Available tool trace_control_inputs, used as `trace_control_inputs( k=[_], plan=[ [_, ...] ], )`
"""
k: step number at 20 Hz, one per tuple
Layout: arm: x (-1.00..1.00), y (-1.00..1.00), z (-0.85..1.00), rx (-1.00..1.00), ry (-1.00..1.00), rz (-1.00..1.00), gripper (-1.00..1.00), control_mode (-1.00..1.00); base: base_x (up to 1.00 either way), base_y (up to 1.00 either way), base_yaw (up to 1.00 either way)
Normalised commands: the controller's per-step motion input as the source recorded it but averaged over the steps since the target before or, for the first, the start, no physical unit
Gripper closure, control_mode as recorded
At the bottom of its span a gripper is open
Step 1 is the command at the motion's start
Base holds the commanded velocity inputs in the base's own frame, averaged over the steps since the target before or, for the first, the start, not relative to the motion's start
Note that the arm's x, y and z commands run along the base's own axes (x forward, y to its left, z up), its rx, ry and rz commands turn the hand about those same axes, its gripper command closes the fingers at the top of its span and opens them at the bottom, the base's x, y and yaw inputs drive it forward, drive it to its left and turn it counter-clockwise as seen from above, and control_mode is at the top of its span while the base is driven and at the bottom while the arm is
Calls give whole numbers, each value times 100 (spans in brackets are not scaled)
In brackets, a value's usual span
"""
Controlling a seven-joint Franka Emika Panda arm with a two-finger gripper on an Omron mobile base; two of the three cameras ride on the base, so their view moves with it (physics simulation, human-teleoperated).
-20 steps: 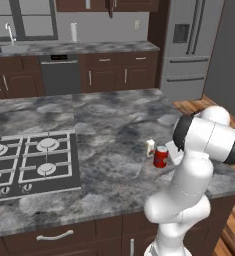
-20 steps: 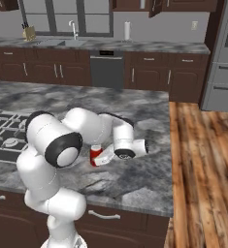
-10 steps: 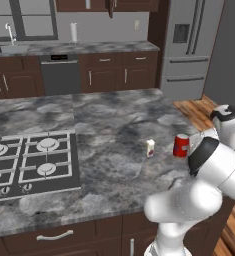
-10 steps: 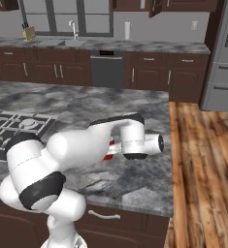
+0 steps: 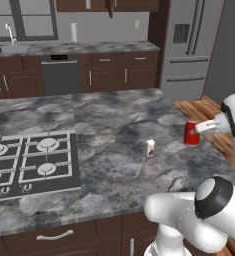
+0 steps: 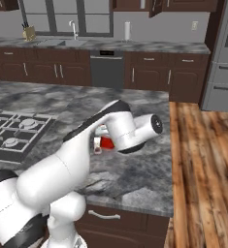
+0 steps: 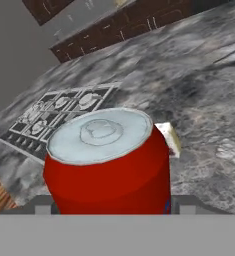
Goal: Pick the water bottle, boxed drink, can from the counter and place them in the open cabinet.
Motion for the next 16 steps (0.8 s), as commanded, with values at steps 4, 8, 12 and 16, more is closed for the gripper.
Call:
trace_control_inputs(
  k=[4,8,12,16],
  plan=[
    [-29,32,68,-24,6,-31,100,-100,0,0,0],
    [-40,43,70,-25,5,-31,100,-100,0,0,0],
    [-46,65,59,-28,0,-28,100,-100,0,0,0],
    [-54,51,53,-27,0,-31,100,-100,0,0,0]
  ],
)
